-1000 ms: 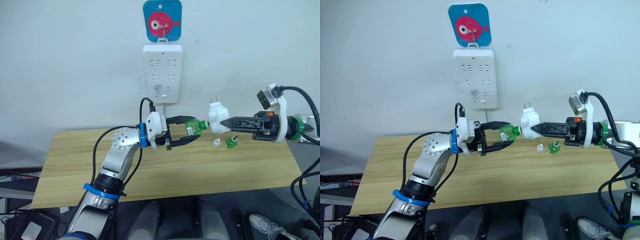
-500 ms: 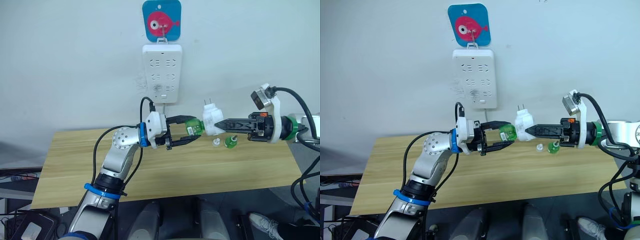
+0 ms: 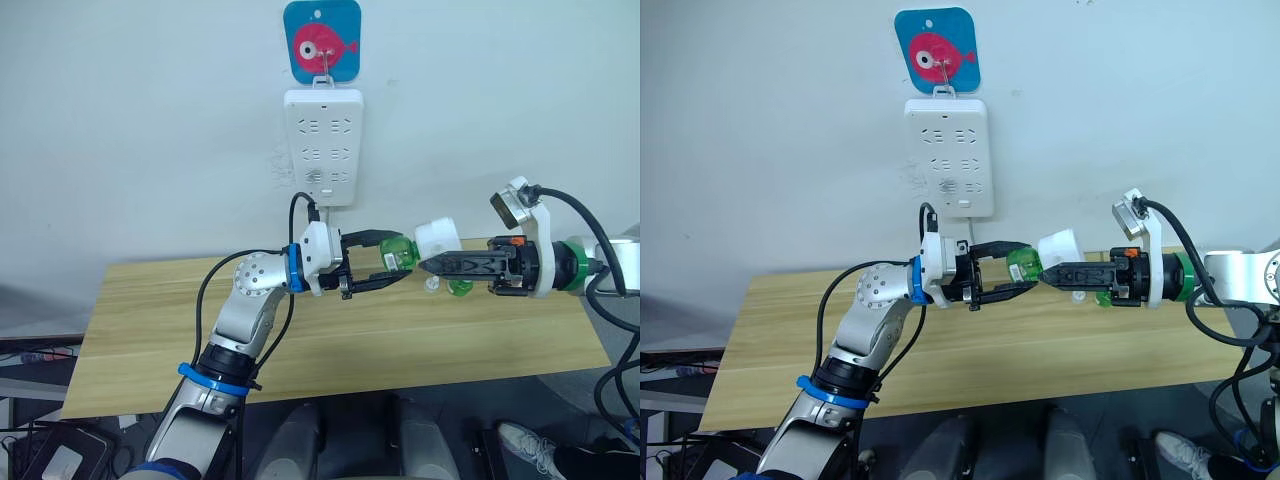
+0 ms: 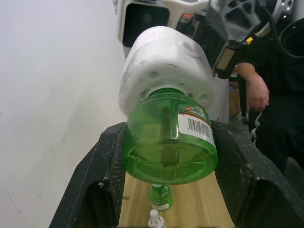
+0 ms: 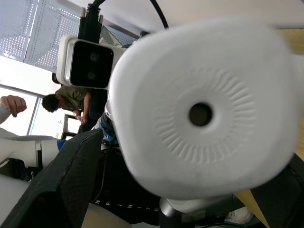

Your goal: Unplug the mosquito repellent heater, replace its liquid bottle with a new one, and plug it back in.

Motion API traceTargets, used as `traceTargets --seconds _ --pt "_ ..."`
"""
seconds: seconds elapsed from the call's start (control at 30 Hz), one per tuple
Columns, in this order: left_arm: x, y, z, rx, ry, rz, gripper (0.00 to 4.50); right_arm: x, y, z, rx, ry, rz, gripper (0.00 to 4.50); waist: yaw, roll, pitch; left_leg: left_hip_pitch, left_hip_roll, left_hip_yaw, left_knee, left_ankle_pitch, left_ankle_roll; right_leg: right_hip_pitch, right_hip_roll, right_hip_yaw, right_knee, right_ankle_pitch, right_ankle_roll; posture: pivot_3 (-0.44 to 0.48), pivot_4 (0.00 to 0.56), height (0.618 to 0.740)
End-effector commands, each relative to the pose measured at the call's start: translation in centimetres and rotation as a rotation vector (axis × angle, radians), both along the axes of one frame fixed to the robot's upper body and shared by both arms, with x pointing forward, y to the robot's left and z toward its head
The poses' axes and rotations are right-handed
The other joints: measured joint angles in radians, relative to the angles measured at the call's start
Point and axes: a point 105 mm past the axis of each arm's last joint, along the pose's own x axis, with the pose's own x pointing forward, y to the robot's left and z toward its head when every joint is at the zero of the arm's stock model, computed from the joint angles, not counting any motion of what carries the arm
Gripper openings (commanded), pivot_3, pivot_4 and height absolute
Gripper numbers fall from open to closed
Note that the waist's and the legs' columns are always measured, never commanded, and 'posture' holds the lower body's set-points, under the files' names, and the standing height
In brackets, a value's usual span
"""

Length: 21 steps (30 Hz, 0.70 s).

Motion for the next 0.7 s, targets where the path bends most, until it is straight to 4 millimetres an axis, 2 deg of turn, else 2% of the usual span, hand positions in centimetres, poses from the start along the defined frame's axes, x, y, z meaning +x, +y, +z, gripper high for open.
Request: traceTargets --seconds 0.03,0.13,0.2,0.27,0.37,0.53,0.63,0.7 --pt "0.1 0.0 1.4 -0.041 -0.049 0.004 2.27 -2.1 0.6 0.0 -0.013 -0.005 0.104 4.48 0.0 0.0 0.0 0.0 0.0 0.0 0.0 0.0 0.0 0.0 0.0 0.0 0.0 0.0 0.0 0.068 0.241 0.74" --pt "0.3 0.1 1.7 -0.05 -0.052 0.016 2.27 -3.7 0.4 -0.9 -0.054 0.013 0.15 4.48 0.003 0.0 0.0 0.0 0.0 -0.001 0.0 0.0 0.0 0.0 0.0 -0.001 -0.001 0.0 0.0 0.071 0.241 0.74" --pt "0.4 0.2 1.7 -0.049 -0.053 0.019 2.27 -4.0 -0.1 -1.6 -0.097 0.003 0.136 4.48 0.003 0.0 0.0 0.0 0.0 -0.001 0.0 0.0 0.0 0.001 0.0 -0.001 -0.001 0.0 0.0 0.075 0.242 0.74" --pt "0.4 0.3 1.7 -0.046 -0.054 0.02 2.27 -3.8 -1.2 -2.5 -0.145 -0.001 0.09 4.48 0.004 0.0 0.0 0.0 0.0 -0.001 0.0 0.0 0.0 0.001 0.0 -0.002 -0.001 0.0 0.0 0.075 0.241 0.74" --pt "0.1 0.5 1.5 -0.036 -0.053 0.013 2.27 -1.8 -3.7 -3.2 -0.194 -0.03 -0.05 3.98 0.004 0.0 0.0 0.0 -0.001 -0.001 0.001 0.0 0.0 0.001 0.0 -0.001 -0.001 0.001 0.001 0.072 0.241 0.74" --pt "-0.6 0.7 0.9 -0.005 -0.049 -0.025 2.27 2.5 -6.7 -3.0 -0.244 -0.155 -0.211 2.2 -0.003 0.0 0.0 0.0 0.0 0.001 0.001 0.0 0.0 0.001 0.001 0.0 -0.001 0.001 0.001 0.067 0.238 0.74" --pt "-1.0 0.8 0.7 0.01 -0.032 -0.051 2.27 4.9 -6.9 -2.5 -0.229 -0.207 -0.254 1.07 -0.014 0.0 0.0 0.001 0.0 0.002 0.001 0.0 0.0 0.001 0.001 0.001 -0.001 0.001 0.001 0.063 0.236 0.74" --pt "-1.3 0.9 0.7 0.017 -0.025 -0.068 2.27 5.9 -6.2 -2.3 -0.199 -0.219 -0.245 0.27 -0.02 0.0 0.0 0.0 0.0 0.002 0.001 0.0 0.0 0.001 0.001 0.001 -0.001 0.001 0.001 0.063 0.237 0.74"
